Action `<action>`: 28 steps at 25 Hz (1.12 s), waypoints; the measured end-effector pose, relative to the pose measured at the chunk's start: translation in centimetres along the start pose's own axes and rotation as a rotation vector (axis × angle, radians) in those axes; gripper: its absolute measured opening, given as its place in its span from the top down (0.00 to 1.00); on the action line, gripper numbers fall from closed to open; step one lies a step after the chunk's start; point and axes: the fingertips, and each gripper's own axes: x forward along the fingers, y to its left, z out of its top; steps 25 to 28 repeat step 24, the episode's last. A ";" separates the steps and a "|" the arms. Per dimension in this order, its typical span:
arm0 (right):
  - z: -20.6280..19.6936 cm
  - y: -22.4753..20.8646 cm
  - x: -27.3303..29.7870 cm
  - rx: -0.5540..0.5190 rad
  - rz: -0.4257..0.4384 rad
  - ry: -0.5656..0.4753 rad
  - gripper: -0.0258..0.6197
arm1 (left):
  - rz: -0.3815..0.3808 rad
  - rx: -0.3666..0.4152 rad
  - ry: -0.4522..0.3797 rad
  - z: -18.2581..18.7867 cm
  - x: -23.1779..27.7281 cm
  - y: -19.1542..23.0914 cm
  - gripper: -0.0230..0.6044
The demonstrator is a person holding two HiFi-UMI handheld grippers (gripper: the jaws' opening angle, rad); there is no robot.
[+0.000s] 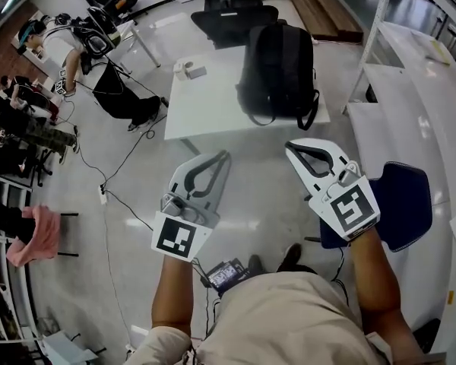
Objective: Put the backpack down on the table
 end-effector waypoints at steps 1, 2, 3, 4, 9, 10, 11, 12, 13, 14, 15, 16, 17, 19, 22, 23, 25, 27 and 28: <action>0.0 0.5 0.2 -0.014 -0.004 0.011 0.92 | -0.003 -0.006 -0.001 -0.3 -0.4 0.1 0.93; 0.1 0.9 0.3 -0.026 -0.008 0.017 0.92 | -0.007 -0.009 -0.003 -0.5 -0.7 0.2 0.93; 0.2 1.3 0.4 -0.034 -0.014 0.020 0.92 | -0.012 -0.010 -0.004 -0.8 -1.1 0.3 0.93; 0.4 1.7 0.6 -0.034 -0.020 0.024 0.92 | -0.018 -0.012 -0.006 -1.0 -1.3 0.4 0.93; 0.6 2.9 0.8 -0.016 -0.046 0.056 0.92 | -0.039 -0.039 -0.025 -1.4 -2.1 0.8 0.93; 0.6 3.0 0.8 -0.017 -0.050 0.060 0.92 | -0.043 -0.044 -0.030 -1.4 -2.2 0.8 0.93; 0.7 3.1 0.8 -0.018 -0.054 0.065 0.92 | -0.047 -0.047 -0.033 -1.4 -2.2 0.8 0.93; 0.7 3.2 0.8 -0.019 -0.058 0.068 0.92 | -0.050 -0.050 -0.036 -1.4 -2.3 0.9 0.93; 0.7 3.2 0.8 -0.020 -0.062 0.071 0.92 | -0.053 -0.052 -0.038 -1.4 -2.3 1.0 0.93; 0.7 3.3 0.9 -0.022 -0.065 0.071 0.92 | -0.056 -0.052 -0.041 -1.4 -2.4 1.0 0.93; 0.8 3.3 0.9 -0.028 -0.066 0.071 0.92 | -0.058 -0.050 -0.044 -1.4 -2.4 1.1 0.93; 0.8 3.3 1.0 -0.031 -0.068 0.072 0.92 | -0.059 -0.052 -0.046 -1.5 -2.4 1.2 0.93; 0.8 3.4 1.0 -0.029 -0.069 0.073 0.92 | -0.060 -0.057 -0.046 -1.5 -2.4 1.2 0.93; 0.9 3.4 1.0 -0.022 -0.072 0.074 0.92 | -0.060 -0.063 -0.044 -1.5 -2.5 1.3 0.93; 1.1 3.3 1.0 -0.031 -0.074 0.076 0.92 | -0.063 -0.060 -0.040 -1.5 -2.6 1.4 0.93; 1.1 3.3 1.1 -0.029 -0.076 0.078 0.92 | -0.064 -0.058 -0.039 -1.4 -2.6 1.5 0.93; 1.1 3.3 1.1 -0.027 -0.077 0.080 0.92 | -0.065 -0.056 -0.039 -1.4 -2.6 1.5 0.93; 1.1 3.3 1.1 -0.027 -0.077 0.080 0.92 | -0.065 -0.056 -0.039 -1.4 -2.6 1.5 0.93; 1.1 3.3 1.1 -0.027 -0.077 0.080 0.92 | -0.065 -0.056 -0.039 -1.4 -2.6 1.5 0.93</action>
